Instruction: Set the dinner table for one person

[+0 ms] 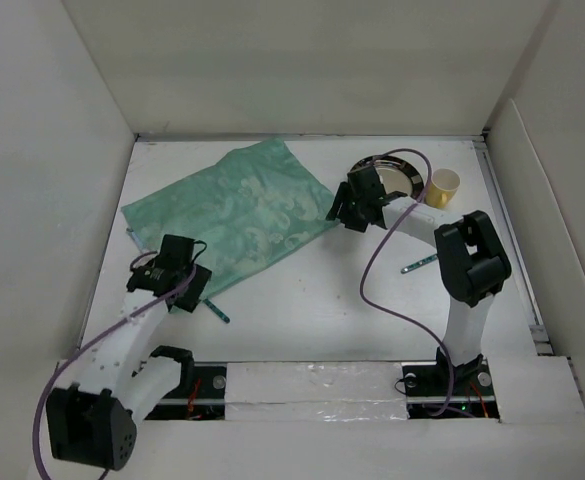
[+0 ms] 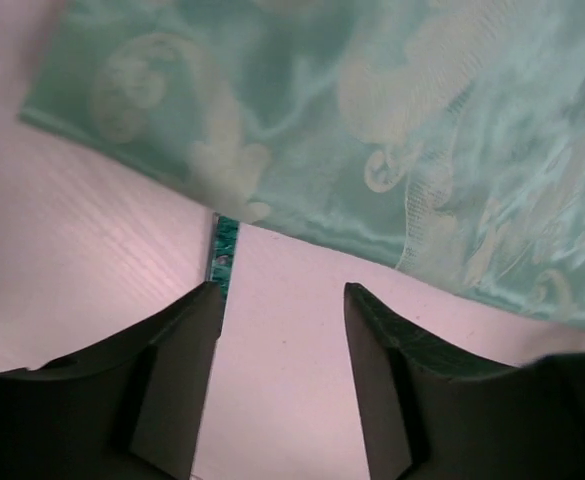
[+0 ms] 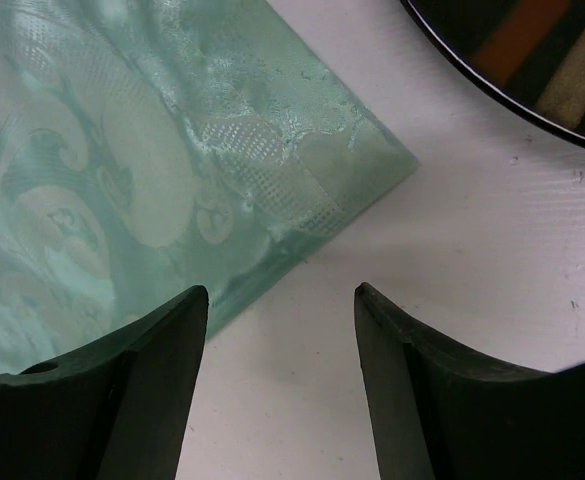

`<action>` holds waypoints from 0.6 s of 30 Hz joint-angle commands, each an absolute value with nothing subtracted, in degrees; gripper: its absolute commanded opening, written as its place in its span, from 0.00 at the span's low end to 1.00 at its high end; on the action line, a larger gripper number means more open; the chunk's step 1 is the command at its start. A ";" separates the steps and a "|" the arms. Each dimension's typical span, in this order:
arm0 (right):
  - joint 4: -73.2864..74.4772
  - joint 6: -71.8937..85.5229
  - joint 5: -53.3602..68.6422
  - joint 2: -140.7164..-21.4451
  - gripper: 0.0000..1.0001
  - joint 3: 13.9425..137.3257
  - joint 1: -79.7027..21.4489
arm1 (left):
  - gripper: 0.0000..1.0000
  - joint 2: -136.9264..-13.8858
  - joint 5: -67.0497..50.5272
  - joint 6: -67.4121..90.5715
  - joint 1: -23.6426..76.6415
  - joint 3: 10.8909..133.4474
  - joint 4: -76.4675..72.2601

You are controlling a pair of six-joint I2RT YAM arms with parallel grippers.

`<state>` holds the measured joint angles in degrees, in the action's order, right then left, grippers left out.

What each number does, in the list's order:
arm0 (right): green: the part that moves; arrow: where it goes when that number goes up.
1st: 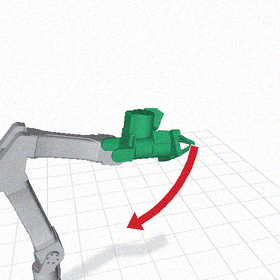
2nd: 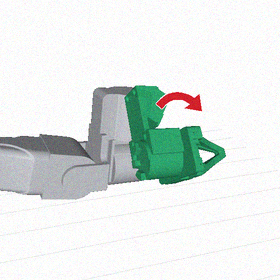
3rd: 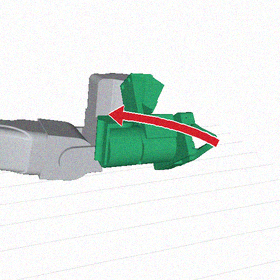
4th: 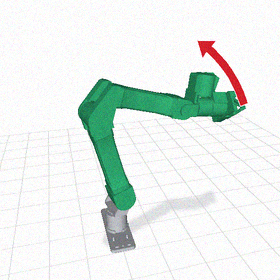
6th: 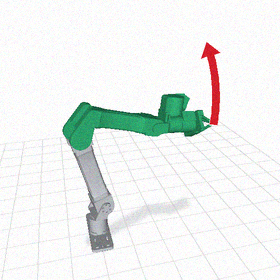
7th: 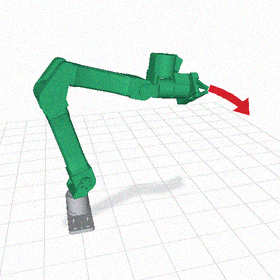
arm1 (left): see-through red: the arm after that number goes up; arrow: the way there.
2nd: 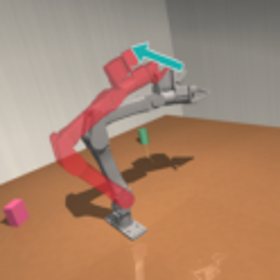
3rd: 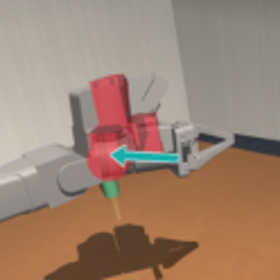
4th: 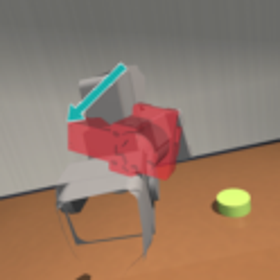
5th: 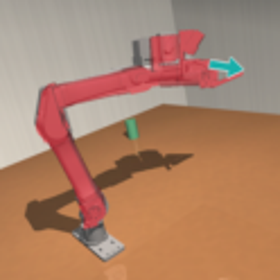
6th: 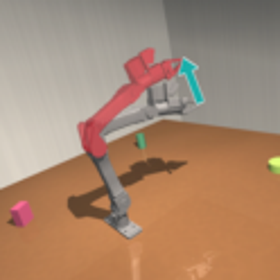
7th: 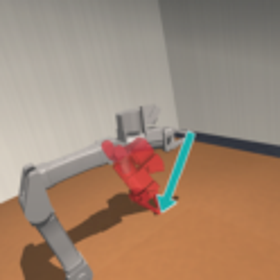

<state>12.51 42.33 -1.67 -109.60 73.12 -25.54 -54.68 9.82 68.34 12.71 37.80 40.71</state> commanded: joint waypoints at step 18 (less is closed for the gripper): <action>10.37 43.85 1.14 -114.61 0.61 77.96 -21.18 | 0.70 -51.69 8.55 82.78 7.21 33.23 43.59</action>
<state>10.70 42.87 1.28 -114.08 75.70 -22.04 -53.98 10.26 80.66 7.40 34.11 43.99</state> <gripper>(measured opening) 0.618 0.757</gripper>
